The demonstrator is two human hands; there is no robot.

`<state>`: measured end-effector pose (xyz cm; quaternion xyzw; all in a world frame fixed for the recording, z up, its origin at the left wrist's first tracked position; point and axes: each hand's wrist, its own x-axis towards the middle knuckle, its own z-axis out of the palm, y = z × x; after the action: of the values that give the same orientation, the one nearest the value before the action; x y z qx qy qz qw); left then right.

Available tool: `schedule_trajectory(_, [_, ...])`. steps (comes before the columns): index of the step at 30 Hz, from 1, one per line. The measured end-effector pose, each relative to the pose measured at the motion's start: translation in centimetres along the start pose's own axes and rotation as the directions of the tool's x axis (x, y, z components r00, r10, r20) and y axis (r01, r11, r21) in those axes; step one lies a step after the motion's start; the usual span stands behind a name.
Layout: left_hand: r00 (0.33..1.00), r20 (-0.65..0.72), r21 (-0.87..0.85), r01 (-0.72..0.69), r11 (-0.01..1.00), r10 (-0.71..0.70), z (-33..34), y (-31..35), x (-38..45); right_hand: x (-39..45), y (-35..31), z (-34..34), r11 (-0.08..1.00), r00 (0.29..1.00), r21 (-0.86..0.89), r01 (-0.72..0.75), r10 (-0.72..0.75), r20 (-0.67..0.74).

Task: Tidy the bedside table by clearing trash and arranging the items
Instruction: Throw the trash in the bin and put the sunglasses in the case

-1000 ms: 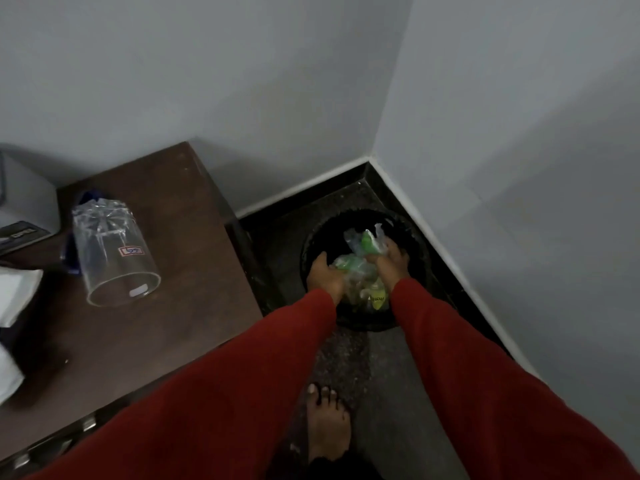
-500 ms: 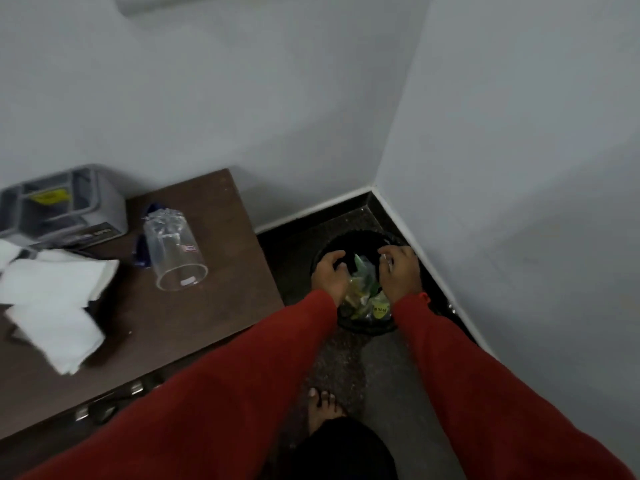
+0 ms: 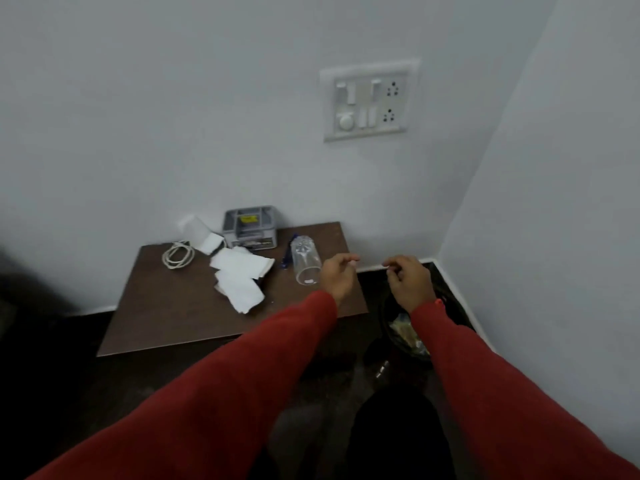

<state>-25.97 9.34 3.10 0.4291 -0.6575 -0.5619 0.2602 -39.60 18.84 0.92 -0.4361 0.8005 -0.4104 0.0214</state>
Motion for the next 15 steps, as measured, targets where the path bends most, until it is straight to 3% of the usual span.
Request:
schedule_trajectory(9, [0.986, -0.166, -0.030, 0.001, 1.000, -0.006, -13.4, 1.0, -3.6, -1.5, -11.8, 2.0, 0.988, 0.981, 0.030, 0.150, -0.152, 0.123])
schedule_trajectory(15, [0.952, -0.303, -0.160, -0.012, 0.987, -0.037, -20.1, -0.1, -4.7, -2.1, -16.6, 4.8, 0.972, 0.963, 0.058, 0.228, -0.234, 0.135])
